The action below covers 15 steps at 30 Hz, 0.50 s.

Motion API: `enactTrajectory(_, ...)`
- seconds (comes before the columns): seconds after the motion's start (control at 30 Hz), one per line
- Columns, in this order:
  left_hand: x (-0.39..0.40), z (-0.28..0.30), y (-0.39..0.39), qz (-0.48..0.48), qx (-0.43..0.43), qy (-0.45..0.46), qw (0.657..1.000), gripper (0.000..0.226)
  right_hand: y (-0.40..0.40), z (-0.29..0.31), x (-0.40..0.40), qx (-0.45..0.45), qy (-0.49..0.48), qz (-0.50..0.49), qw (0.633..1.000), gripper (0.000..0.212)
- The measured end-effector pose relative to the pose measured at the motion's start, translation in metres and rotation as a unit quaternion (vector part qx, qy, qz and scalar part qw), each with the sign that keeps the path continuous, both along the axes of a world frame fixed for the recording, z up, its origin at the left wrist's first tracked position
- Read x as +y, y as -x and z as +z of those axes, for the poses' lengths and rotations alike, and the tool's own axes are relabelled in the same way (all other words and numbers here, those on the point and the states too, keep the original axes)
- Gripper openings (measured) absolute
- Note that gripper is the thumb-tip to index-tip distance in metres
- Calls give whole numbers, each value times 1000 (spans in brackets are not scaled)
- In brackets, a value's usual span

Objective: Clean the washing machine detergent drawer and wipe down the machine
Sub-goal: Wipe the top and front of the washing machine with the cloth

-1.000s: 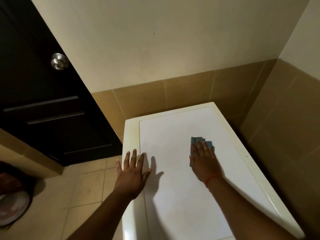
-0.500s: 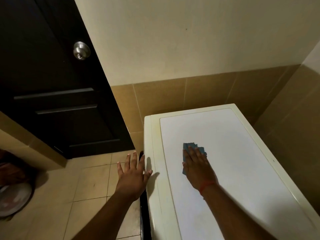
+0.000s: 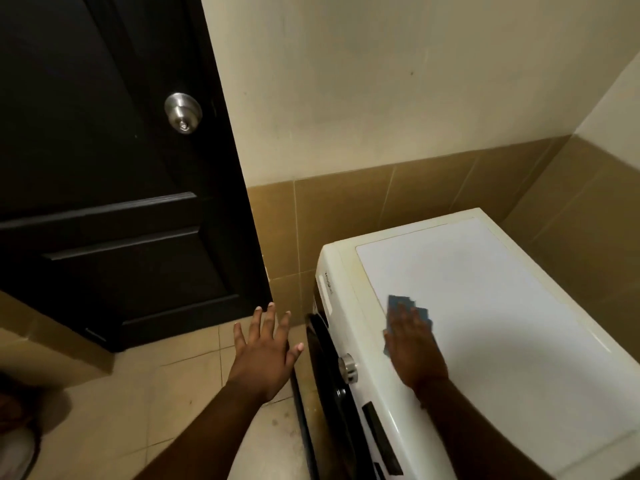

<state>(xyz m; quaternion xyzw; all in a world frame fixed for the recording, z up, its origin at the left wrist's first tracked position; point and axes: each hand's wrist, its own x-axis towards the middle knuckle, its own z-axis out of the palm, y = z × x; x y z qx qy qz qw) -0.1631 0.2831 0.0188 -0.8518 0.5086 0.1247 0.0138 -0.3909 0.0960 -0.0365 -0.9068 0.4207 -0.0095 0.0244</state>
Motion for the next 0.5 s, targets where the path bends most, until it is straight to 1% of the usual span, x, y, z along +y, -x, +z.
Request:
enactTrajectory(0.03, 4, 6, -8, -2, -2, -1, 1000, 86, -2, 2, 5, 4, -1, -40, 999, 62)
enactTrajectory(0.07, 7, 12, -14, -1, -2, 2, 1000, 85, -5, 4, 13, 14, -10, -53, 998, 63)
enactTrajectory(0.17, 6, 29, -33, -7, 0, 21, 1000, 81, -12, 8, 30, 22, -12, 18, 1000, 68)
enactTrajectory(0.2, 4, 33, -38, -12, -2, 27, 1000, 77, -12, 10, 27, 14, -16, 7, 1000, 68)
enactTrajectory(0.27, -2, 36, -46, -18, -2, 34, 999, 75, -15, 13, 21, 2, -10, -72, 997, 66)
enactTrajectory(0.3, -4, 36, -49, -21, -1, 38, 999, 77, -21, 14, 24, 3, -11, -93, 996, 66)
enactTrajectory(0.33, -7, 34, -51, -27, -1, 40, 999, 79, -28, 14, 29, 16, -19, -90, 996, 65)
enactTrajectory(0.4, -12, 28, -53, -41, 3, 37, 998, 83, -33, 9, 34, 26, -10, -35, 999, 63)
enactTrajectory(0.43, -16, 25, -53, -51, 7, 32, 998, 84, -33, 10, 32, 24, -11, -28, 999, 62)
enactTrajectory(0.5, -25, 19, -55, -74, 9, 23, 997, 87, -36, 12, 28, 5, -9, -80, 997, 60)
